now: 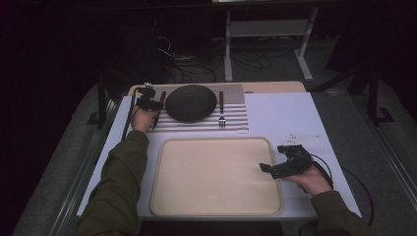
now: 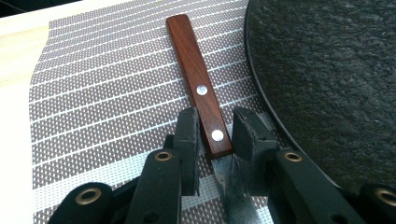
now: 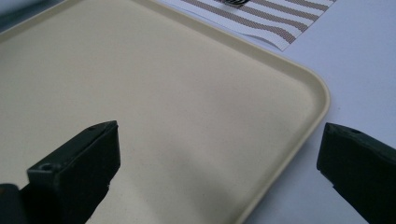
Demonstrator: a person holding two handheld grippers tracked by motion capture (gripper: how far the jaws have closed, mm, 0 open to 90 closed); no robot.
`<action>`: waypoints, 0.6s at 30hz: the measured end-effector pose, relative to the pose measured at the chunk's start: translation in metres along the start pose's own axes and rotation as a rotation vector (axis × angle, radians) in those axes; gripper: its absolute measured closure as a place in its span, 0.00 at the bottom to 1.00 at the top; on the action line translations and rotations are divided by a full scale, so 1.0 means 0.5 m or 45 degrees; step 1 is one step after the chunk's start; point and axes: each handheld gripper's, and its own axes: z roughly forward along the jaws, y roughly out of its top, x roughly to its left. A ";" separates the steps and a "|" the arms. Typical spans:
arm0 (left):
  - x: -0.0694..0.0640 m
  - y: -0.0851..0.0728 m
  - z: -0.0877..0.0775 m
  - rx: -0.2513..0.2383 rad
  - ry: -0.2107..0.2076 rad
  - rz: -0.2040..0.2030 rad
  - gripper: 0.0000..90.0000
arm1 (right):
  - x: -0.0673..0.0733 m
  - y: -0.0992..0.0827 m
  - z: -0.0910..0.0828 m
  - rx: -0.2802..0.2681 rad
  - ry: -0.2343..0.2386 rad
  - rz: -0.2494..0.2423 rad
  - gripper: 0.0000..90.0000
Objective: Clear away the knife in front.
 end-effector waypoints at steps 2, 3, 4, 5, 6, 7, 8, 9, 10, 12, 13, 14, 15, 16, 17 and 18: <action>-0.002 0.000 0.000 0.001 0.004 0.000 0.82 | 0.000 0.000 0.000 0.000 0.001 0.001 0.00; -0.002 0.000 0.000 0.004 0.007 -0.004 0.82 | 0.000 0.000 0.000 0.001 0.001 0.001 0.00; -0.003 0.001 0.000 0.006 0.010 -0.010 0.82 | 0.000 0.000 0.000 0.000 0.001 0.000 0.00; -0.004 0.001 0.000 0.006 0.013 -0.010 0.82 | 0.001 0.000 0.000 0.000 0.001 0.000 0.00; -0.004 0.001 0.000 0.006 0.012 -0.013 0.83 | 0.001 0.000 0.000 0.001 0.001 0.000 0.00; -0.003 0.001 0.000 0.006 0.008 -0.024 0.83 | 0.001 0.000 0.000 0.000 0.001 0.000 0.00; -0.003 0.001 0.000 0.006 0.008 -0.024 0.85 | 0.001 0.000 0.000 0.000 0.001 0.000 0.00; -0.002 0.001 0.000 0.005 0.006 -0.026 0.85 | 0.001 0.000 -0.001 -0.001 0.001 0.001 0.00; -0.003 0.001 0.000 0.006 0.008 -0.026 0.86 | 0.001 0.000 -0.001 -0.001 0.001 0.002 0.00; -0.004 0.001 0.000 0.006 0.014 -0.020 0.86 | 0.001 0.000 -0.001 -0.002 0.002 0.002 0.00; -0.005 0.001 0.000 0.005 0.017 -0.021 0.86 | 0.001 0.000 -0.001 -0.002 0.003 0.003 0.00; -0.006 0.001 0.000 0.005 0.022 -0.024 0.86 | 0.001 0.000 -0.001 -0.001 0.003 0.003 0.00; -0.007 0.001 0.001 0.006 0.026 -0.026 0.86 | 0.001 0.000 -0.001 -0.001 0.003 0.003 0.00; -0.009 0.002 0.001 0.011 0.032 -0.015 0.85 | 0.001 0.000 -0.001 0.000 0.003 0.003 0.00; -0.008 0.002 0.001 0.012 0.032 -0.015 0.85 | 0.001 0.000 -0.001 0.000 0.003 0.004 0.00; -0.007 0.002 0.001 0.011 0.027 -0.019 0.85 | 0.001 0.000 -0.001 0.000 0.003 0.003 0.00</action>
